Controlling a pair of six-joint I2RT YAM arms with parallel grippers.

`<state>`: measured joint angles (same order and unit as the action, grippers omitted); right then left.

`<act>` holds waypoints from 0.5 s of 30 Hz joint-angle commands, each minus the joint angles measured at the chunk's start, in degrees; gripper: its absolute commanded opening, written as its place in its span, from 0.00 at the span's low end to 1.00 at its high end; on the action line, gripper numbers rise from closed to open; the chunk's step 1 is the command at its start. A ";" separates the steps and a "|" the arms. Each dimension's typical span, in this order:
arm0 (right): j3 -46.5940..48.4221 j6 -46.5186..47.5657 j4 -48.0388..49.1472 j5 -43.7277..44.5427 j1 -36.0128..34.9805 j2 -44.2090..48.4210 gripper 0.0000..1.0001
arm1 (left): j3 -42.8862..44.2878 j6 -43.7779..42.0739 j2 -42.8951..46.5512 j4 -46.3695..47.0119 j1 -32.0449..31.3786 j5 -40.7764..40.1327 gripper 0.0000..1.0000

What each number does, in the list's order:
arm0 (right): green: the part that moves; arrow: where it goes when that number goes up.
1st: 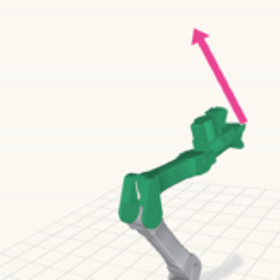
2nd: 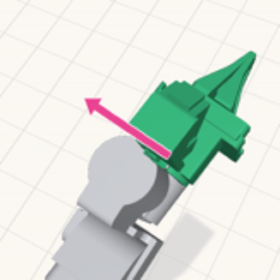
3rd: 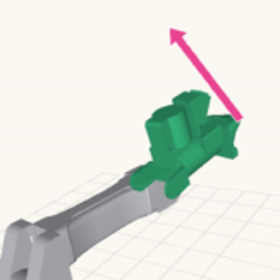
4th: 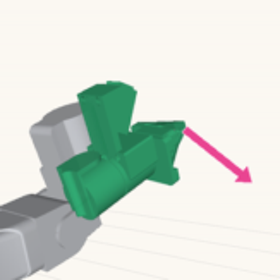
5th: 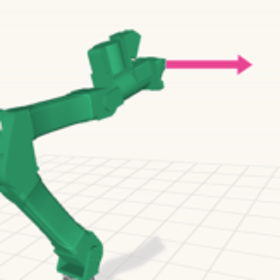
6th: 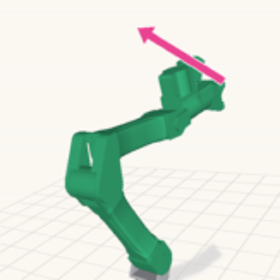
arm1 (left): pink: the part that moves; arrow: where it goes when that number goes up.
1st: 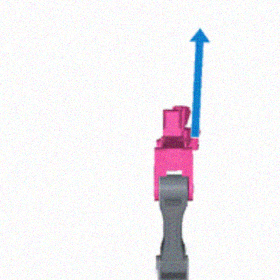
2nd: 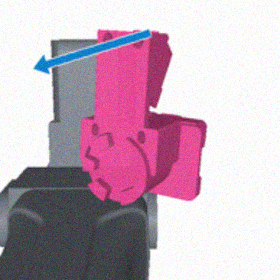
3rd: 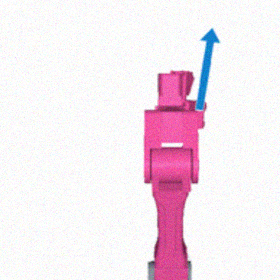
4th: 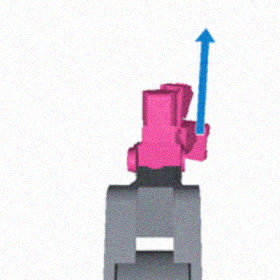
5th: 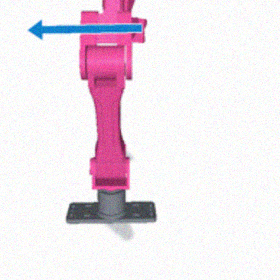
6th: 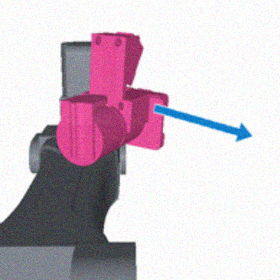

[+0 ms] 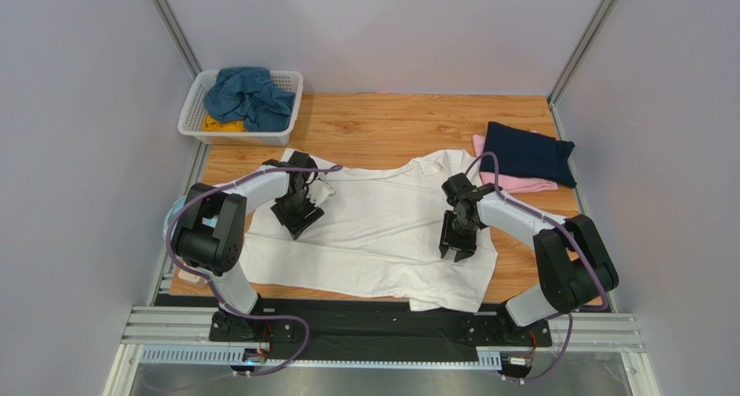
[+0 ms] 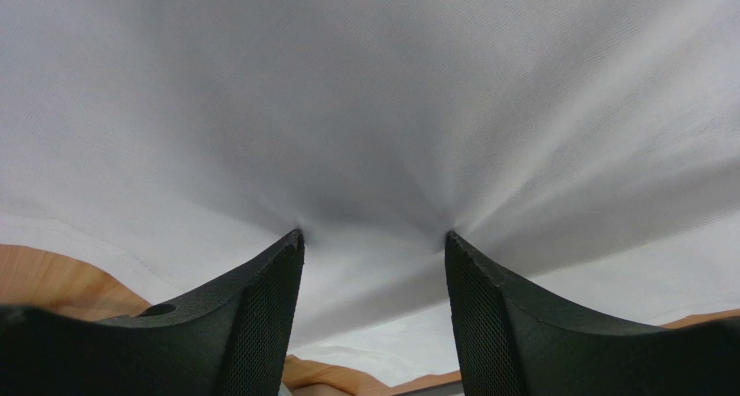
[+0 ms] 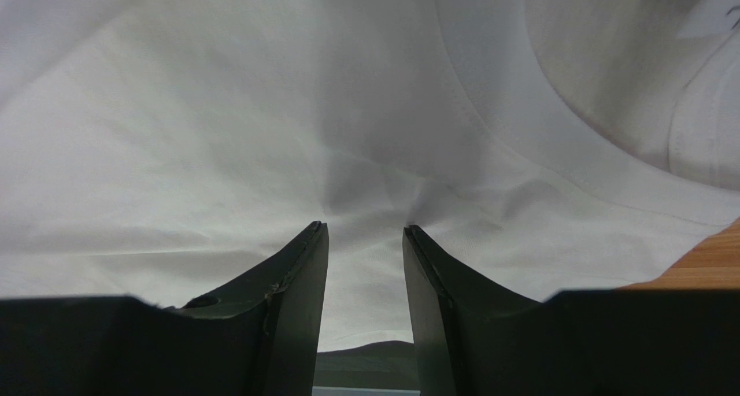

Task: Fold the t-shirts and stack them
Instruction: Flatten out the tshirt

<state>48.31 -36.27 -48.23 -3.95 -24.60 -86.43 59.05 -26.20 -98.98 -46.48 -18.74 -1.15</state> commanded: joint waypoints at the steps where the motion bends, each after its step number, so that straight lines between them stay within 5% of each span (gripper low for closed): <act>1: -4.53 -1.87 0.06 -1.06 -1.50 3.37 0.43 | -4.02 -1.05 0.97 2.45 -0.15 -1.58 0.67; 15: -14.30 -5.56 -0.46 -3.61 -5.37 10.49 0.42 | -10.70 -1.14 10.90 -3.35 -0.15 2.90 0.67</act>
<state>37.12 -40.01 -48.60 -6.94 -29.19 -77.30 49.58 -26.52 -90.52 -46.87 -18.76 -0.60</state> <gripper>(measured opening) 0.427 0.672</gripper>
